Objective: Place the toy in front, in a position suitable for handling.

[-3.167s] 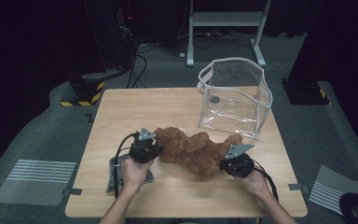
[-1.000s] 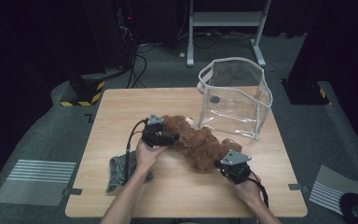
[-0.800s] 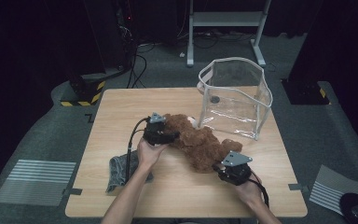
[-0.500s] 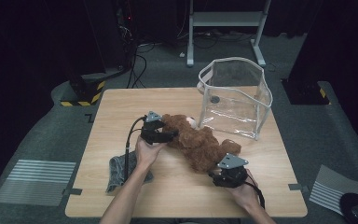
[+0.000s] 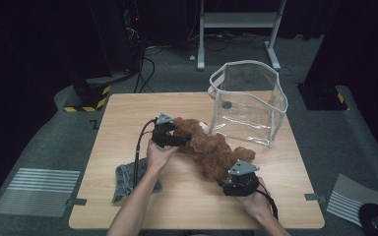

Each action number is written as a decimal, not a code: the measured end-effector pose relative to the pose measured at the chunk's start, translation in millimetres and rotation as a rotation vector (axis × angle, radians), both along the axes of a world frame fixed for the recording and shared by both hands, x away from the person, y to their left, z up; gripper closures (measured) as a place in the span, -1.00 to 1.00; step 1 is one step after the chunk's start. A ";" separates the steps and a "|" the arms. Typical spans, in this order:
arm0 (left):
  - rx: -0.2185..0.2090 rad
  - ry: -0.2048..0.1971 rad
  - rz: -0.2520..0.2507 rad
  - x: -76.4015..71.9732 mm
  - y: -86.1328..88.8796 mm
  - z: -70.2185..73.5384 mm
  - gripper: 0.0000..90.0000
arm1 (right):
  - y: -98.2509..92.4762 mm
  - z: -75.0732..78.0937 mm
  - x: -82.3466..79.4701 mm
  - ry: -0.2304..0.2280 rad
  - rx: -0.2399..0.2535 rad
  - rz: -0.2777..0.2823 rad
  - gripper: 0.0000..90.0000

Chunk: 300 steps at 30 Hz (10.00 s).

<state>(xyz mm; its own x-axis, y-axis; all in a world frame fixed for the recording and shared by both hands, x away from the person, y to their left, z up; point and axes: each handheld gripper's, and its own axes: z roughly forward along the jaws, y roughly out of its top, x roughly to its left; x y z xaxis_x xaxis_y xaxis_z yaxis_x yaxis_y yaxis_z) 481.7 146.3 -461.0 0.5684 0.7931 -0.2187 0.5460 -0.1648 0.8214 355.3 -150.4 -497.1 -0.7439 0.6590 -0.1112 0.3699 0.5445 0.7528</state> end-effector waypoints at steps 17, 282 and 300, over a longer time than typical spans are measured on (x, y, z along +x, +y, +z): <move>0.059 0.033 -0.066 -0.3 -13.1 -0.9 0.22 | 5.2 0.4 0.9 -0.019 -0.001 -0.012 0.37; 0.193 0.004 0.113 -89.5 60.4 47.5 0.67 | -13.3 12.9 42.7 0.040 0.063 0.079 0.05; 0.170 -0.033 0.104 -99.8 58.6 53.8 0.67 | 42.4 4.6 57.6 0.091 0.046 0.134 0.75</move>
<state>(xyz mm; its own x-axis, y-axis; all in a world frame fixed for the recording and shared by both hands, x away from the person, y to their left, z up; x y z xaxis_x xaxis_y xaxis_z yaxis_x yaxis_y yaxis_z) 381.9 205.0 -407.3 0.4858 0.8721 -0.0593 0.5409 -0.2466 0.8041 412.8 -108.0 -492.5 -0.8308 0.5565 -0.0115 0.3640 0.5588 0.7451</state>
